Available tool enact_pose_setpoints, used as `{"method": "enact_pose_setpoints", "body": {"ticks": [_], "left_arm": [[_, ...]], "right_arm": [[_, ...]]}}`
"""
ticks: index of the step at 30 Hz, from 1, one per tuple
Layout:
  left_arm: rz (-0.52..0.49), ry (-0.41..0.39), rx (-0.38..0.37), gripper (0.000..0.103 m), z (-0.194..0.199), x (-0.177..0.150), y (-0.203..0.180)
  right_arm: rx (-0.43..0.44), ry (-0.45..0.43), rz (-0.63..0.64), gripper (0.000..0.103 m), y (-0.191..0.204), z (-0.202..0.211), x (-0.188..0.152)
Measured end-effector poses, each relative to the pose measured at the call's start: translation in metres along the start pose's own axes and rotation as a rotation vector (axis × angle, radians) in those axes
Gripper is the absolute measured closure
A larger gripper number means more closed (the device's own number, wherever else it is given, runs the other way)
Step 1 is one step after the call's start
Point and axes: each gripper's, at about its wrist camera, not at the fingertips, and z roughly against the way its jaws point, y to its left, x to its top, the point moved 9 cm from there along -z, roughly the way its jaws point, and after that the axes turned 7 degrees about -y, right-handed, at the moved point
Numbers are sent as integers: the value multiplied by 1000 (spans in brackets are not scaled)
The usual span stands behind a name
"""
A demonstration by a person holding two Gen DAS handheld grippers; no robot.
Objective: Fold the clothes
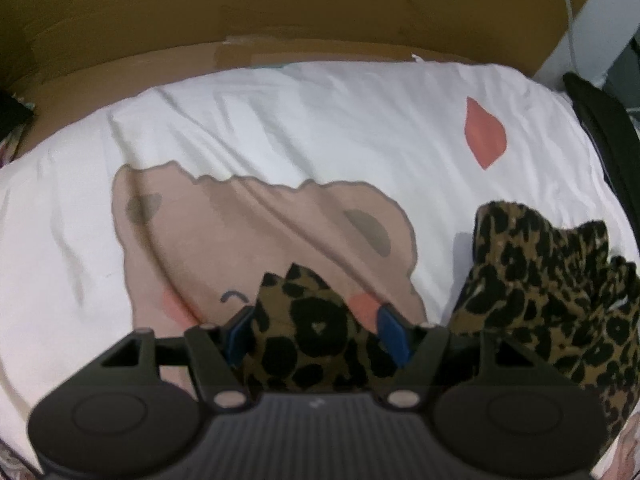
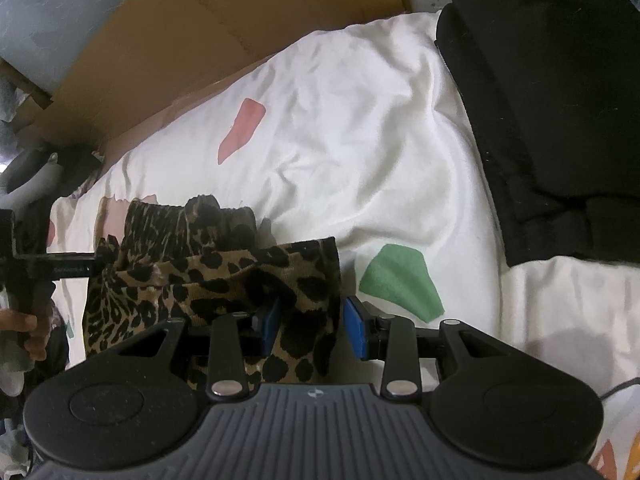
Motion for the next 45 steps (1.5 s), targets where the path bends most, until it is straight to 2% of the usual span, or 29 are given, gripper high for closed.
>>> {"method": "enact_pose_setpoints", "body": {"ticks": [5, 15, 19, 22, 25, 31, 42, 45], "left_arm": [[0, 0, -5, 35, 6, 4, 1], [11, -53, -20, 35, 44, 9, 21], [-14, -57, -2, 37, 51, 7, 27], [-38, -53, -5, 42, 50, 7, 28], [-85, -36, 14, 56, 45, 0, 28], [-63, -22, -20, 75, 31, -8, 27], [-89, -25, -32, 74, 9, -9, 16], [-89, -23, -28, 74, 9, -9, 15]], "right_arm": [[-10, -11, 11, 61, 0, -5, 4], [-7, -40, 12, 61, -2, 10, 10], [-12, -42, 19, 61, -1, 12, 8], [-14, -40, 23, 61, -1, 13, 7], [-17, -38, 23, 61, -1, 13, 7], [-21, -31, 16, 61, -3, 9, 6], [-19, -20, 18, 61, -1, 0, 3], [-28, -19, 15, 57, 0, -4, 2]]}}
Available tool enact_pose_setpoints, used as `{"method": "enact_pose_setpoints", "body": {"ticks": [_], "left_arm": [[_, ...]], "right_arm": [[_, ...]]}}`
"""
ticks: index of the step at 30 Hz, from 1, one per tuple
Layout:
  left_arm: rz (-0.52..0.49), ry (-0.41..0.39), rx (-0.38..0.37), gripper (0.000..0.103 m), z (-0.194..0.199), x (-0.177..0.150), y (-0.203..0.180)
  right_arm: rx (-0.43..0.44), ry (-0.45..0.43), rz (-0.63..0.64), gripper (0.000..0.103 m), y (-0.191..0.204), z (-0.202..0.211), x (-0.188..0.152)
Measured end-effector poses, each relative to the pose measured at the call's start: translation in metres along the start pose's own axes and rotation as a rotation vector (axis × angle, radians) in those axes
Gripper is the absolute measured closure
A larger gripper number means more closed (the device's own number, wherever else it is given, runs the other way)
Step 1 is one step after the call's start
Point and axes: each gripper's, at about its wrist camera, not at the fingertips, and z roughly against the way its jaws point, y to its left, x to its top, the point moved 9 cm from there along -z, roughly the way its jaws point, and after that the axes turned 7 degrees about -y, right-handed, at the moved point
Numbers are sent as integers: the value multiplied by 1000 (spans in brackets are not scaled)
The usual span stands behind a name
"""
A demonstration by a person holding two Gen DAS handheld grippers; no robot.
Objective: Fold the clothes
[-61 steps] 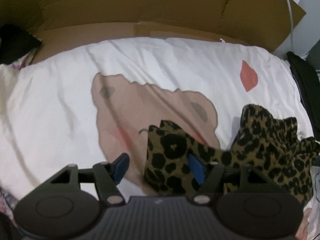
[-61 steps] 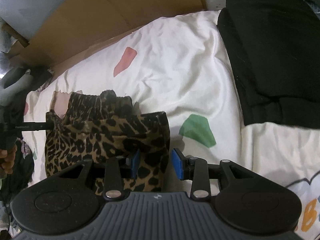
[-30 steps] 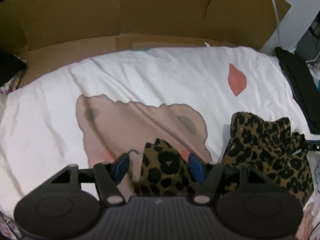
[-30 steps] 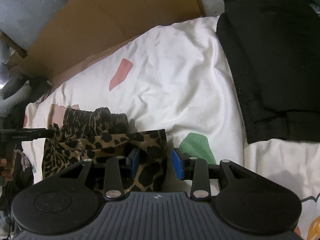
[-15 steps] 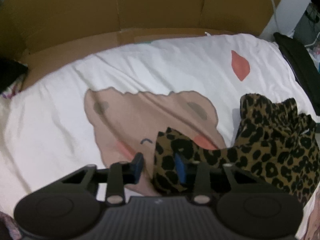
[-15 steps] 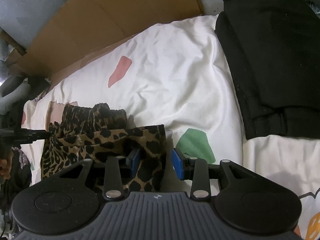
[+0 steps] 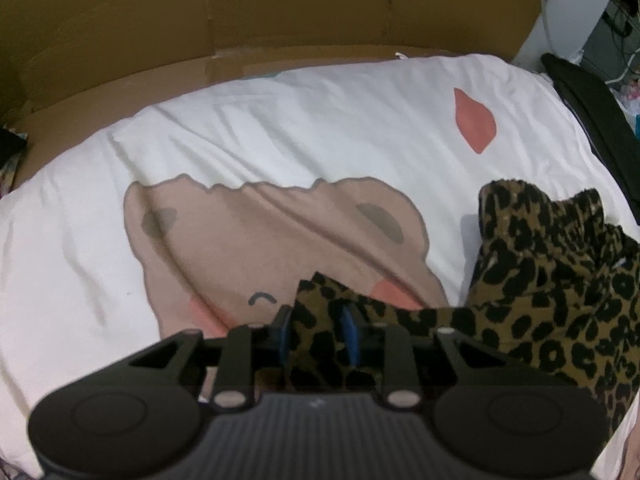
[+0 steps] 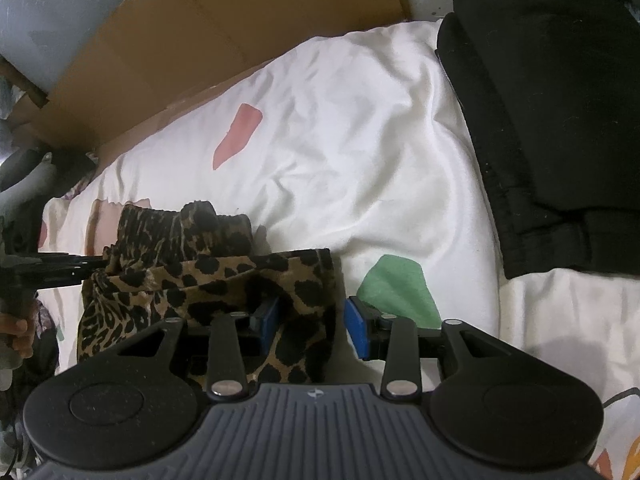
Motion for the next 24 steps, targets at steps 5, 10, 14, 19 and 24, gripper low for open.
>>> {"method": "enact_pose_setpoints", "body": {"ticks": [5, 10, 14, 19, 24], "left_arm": [[-17, 28, 34, 67, 10, 0, 2], [-49, 56, 72, 61, 22, -2, 6], [-50, 66, 87, 57, 17, -4, 9], [-36, 70, 73, 48, 7, -6, 8], [-22, 67, 65, 41, 0, -6, 10]], "right_arm": [[-9, 20, -15, 57, 0, -11, -5], [-20, 37, 8, 58, 3, -10, -3], [-20, 25, 0, 58, 2, -6, 1], [-16, 22, 1, 58, 2, -5, 1], [-18, 27, 5, 58, 3, -9, 0]]}}
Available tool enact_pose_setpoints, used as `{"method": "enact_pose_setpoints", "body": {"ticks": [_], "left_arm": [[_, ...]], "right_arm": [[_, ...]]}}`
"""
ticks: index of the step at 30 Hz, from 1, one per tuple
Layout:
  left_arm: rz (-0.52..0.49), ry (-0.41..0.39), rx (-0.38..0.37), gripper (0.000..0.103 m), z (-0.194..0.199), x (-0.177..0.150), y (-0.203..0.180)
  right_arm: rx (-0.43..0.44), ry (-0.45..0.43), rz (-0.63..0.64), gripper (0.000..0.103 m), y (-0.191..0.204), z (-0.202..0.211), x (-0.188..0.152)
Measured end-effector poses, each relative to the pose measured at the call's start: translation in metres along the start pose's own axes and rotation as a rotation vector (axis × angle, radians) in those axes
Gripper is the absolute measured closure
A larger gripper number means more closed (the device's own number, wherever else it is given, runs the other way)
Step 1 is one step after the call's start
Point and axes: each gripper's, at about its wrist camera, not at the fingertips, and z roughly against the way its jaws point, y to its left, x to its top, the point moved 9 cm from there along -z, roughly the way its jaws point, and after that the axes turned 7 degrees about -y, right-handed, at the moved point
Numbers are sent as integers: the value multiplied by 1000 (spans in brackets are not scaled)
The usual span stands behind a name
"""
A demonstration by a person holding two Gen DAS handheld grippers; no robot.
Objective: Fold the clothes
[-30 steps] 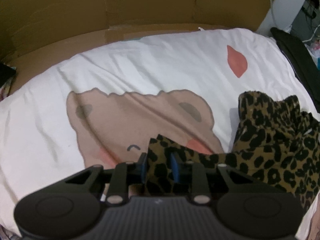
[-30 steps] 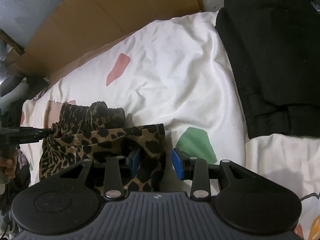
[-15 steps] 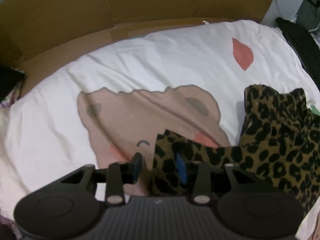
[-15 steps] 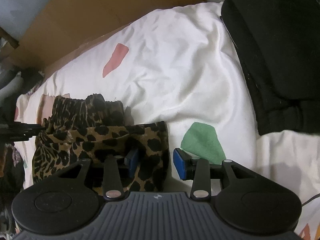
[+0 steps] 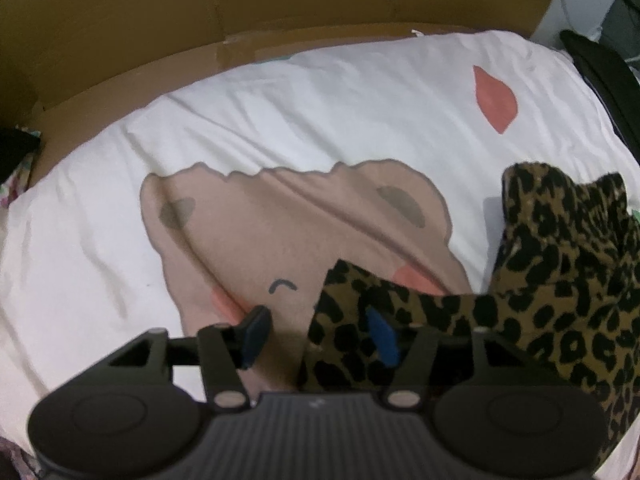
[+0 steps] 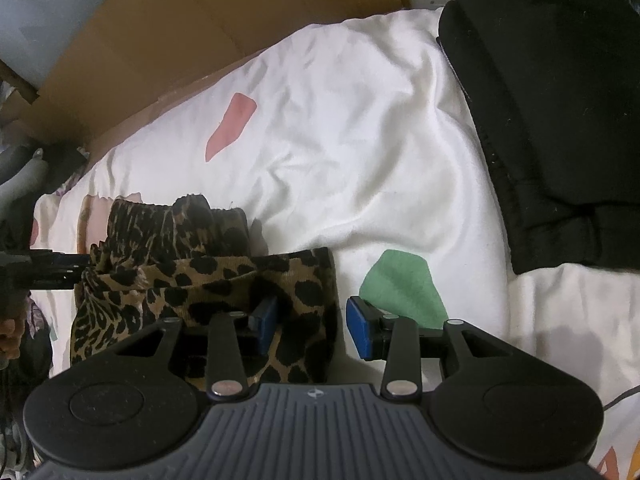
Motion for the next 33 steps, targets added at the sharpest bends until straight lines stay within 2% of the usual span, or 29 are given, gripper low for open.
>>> {"method": "enact_pose_setpoints", "body": {"ticks": [13, 15, 16, 17, 22, 25, 28, 30, 33], "left_arm": [[16, -14, -7, 30, -5, 3, -1], [14, -18, -7, 31, -4, 2, -2], [11, -21, -7, 31, -3, 1, -2], [8, -24, -9, 32, -2, 1, -3], [-11, -39, -29, 47, 2, -1, -6], [-20, -51, -45, 57, 8, -2, -9], [-34, -59, -46, 58, 12, -3, -5], [-36, -64, -43, 59, 15, -3, -2], [-24, -70, -46, 57, 15, -2, 3]], "right_arm": [[-15, -3, 46, 58, 7, -11, -1], [-19, -11, 74, 66, 10, -11, -3], [-8, -11, 80, 76, 12, -10, -4], [-5, -11, 86, 80, 14, -10, -4], [-15, -23, 131, 94, 19, -5, -2], [-19, -40, 141, 94, 18, 3, -2], [-13, -40, 146, 94, 17, 8, -3], [-9, -40, 145, 90, 15, 10, -3], [-11, -43, 100, 77, 10, 8, 0]]}}
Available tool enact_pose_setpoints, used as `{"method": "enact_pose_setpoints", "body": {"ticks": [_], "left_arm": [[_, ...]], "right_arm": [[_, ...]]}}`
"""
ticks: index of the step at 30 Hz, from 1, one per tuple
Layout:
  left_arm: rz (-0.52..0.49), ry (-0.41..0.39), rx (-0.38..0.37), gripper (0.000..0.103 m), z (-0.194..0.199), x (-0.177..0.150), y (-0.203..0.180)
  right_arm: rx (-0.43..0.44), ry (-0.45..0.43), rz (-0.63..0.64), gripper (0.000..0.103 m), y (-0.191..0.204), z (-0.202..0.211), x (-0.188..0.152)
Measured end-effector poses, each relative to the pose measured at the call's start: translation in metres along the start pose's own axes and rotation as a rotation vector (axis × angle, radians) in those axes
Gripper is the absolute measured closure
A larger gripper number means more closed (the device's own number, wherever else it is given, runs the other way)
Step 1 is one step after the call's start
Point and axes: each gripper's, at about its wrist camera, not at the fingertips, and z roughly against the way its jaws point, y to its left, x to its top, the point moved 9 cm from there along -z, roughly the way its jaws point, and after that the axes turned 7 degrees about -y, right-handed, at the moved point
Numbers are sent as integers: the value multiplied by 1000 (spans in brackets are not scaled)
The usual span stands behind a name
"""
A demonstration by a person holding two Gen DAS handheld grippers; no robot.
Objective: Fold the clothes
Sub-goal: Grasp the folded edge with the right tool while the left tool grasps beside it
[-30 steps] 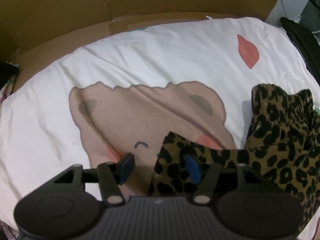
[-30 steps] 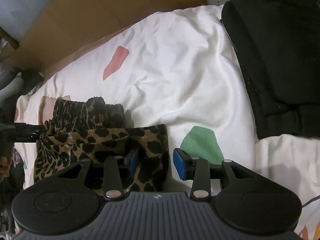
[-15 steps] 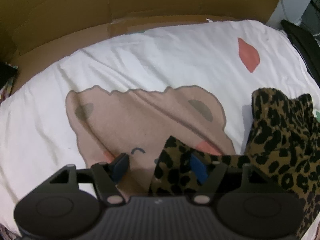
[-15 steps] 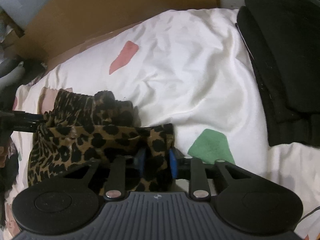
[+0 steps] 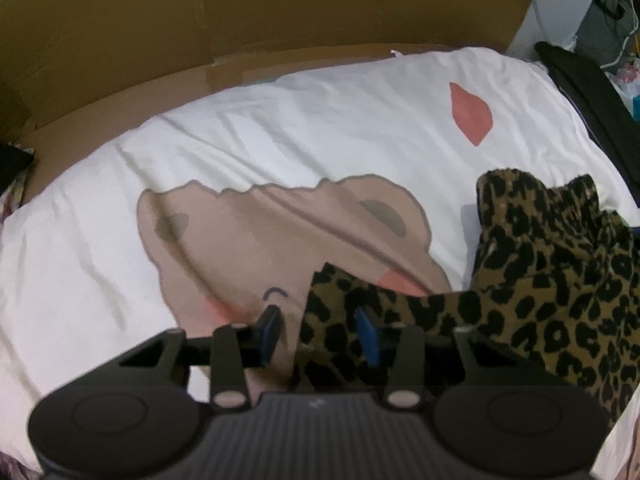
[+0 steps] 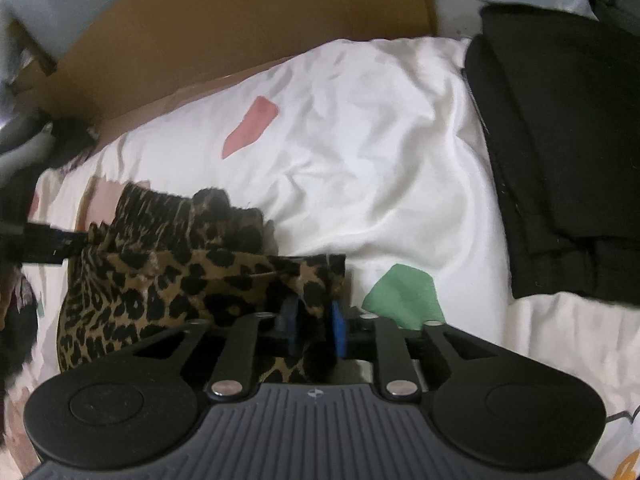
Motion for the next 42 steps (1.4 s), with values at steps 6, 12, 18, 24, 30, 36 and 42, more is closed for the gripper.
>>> {"method": "enact_pose_setpoints", "body": {"ticks": [6, 12, 18, 24, 30, 36, 42], "left_arm": [[39, 0, -25, 54, -11, 3, 1], [25, 4, -43, 54, -23, 5, -10], [20, 56, -16, 63, -26, 7, -16], [-15, 93, 7, 89, -22, 7, -30], [8, 62, 53, 93, -9, 3, -26], [50, 11, 87, 93, 18, 7, -12], [62, 2, 113, 93, 38, 6, -10]], "right_arm": [[11, 18, -67, 62, -6, -12, -1], [6, 24, -56, 63, -2, -19, -5], [6, 53, -7, 87, 8, -23, -5], [-8, 62, 0, 96, 9, -16, -2], [-31, 27, -7, 98, 5, 3, 2], [-45, 9, 2, 98, 5, 21, 0], [-40, -5, -32, 98, 8, 37, -1]]}}
